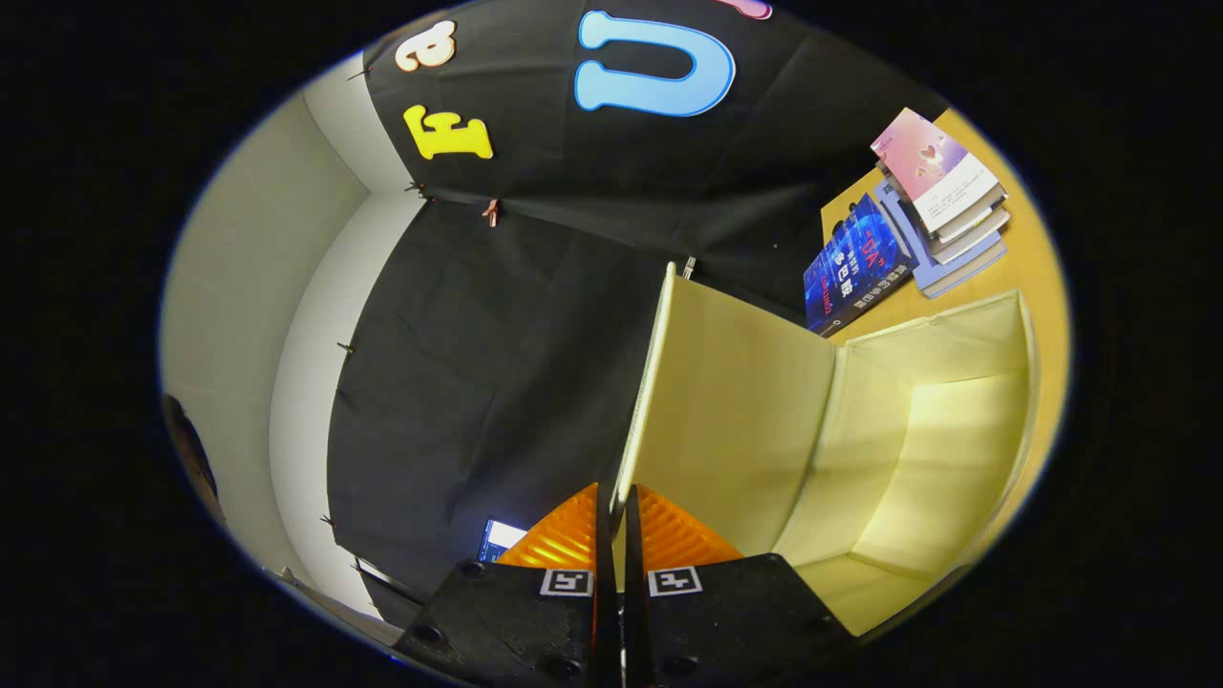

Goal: Open the storage box then place both shoes into the box .Put the left shoe in first, then the right shoe, with the right side of both shoes facing outward in a uniform manner.

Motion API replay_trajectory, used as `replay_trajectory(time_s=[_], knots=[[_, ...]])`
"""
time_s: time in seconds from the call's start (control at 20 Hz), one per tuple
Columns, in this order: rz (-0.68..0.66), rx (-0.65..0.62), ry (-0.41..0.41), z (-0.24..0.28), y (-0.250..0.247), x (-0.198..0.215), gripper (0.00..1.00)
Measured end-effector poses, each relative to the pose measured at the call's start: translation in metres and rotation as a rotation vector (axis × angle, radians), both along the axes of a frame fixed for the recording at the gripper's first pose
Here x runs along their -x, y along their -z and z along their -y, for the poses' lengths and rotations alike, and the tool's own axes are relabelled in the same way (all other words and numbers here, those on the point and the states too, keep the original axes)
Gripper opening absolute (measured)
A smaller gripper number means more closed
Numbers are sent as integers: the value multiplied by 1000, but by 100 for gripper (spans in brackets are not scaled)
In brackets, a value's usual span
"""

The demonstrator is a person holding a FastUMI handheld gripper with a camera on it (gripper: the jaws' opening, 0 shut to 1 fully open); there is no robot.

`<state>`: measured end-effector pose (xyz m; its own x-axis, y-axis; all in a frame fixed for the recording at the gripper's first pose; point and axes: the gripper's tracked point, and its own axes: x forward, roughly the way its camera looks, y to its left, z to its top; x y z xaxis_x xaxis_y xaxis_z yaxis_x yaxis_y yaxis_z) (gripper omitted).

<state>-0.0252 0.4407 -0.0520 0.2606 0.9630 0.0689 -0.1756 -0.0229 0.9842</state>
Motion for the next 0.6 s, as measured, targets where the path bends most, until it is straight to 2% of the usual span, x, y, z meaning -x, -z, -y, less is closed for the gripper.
replay_trajectory(time_s=[0.1, 0.25, 0.3, 0.35, 0.45, 0.55, 0.6], knots=[[7, 19, -16, -15, 3, 3, 9], [-11, 7, -49, -36, 2, 11, 29], [-14, 1, -55, -40, 0, 12, 32], [-14, -1, -59, -42, 0, 12, 48], [-8, 1, -64, -46, 0, 12, 68], [-4, -4, -55, -43, -2, 10, 84], [-3, -4, -42, -41, -3, 8, 87]])
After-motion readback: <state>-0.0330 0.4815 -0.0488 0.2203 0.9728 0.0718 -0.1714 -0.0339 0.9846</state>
